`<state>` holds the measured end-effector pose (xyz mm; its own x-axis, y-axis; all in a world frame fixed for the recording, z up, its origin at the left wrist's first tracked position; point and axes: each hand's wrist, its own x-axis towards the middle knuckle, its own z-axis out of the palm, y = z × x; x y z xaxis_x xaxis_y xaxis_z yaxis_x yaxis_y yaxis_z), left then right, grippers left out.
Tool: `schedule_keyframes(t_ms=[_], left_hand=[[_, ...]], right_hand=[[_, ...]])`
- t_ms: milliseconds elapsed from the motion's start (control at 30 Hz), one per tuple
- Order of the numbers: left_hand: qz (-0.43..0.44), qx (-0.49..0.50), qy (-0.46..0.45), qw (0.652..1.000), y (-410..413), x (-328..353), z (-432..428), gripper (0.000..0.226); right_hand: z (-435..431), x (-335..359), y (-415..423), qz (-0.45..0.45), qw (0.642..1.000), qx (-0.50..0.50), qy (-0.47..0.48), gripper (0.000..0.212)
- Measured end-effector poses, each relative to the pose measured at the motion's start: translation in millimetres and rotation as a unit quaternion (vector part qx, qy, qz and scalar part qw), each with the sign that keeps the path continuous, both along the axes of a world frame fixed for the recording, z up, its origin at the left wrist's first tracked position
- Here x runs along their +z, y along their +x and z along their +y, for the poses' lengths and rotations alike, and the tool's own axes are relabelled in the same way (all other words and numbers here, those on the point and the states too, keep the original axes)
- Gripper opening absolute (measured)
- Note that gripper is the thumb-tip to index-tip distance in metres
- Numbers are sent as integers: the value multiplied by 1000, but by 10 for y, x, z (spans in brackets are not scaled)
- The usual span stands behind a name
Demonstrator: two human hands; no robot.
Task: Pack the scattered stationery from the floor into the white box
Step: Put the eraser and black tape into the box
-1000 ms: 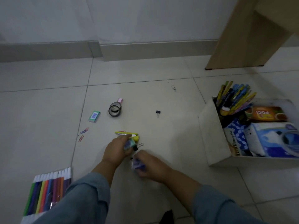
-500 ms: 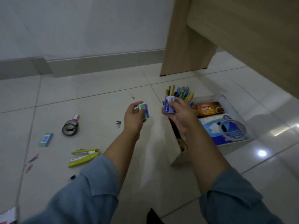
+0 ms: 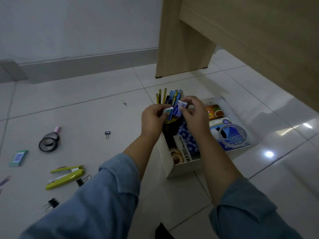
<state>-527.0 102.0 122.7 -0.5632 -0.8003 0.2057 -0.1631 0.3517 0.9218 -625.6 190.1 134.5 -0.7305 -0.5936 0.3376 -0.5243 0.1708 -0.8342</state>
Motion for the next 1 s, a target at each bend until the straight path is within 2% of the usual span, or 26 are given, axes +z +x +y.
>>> schedule_keyframes(t_ms=[233,400,600,800,900,1000], left_hand=[[12,37,20,999,-11,33,-71,27],[12,41,8,999,41,1,-85,27],[17,33,11,999,64,-92,-48,29],[54,65,32,996,42,-77,-68,27],[53,55,37,996,34,-41,-60,30],[68,16,61,996,60,2,-67,40]], right_hand=[[-3,-61,86,69,997,18,44,16],[48,-91,78,83,991,48,94,17],[29,-155,141,163,975,14,152,24],[-59,-163,156,223,946,-2,235,30],[-42,-105,152,195,959,-5,205,31],[-38,6,131,120,989,26,87,33]])
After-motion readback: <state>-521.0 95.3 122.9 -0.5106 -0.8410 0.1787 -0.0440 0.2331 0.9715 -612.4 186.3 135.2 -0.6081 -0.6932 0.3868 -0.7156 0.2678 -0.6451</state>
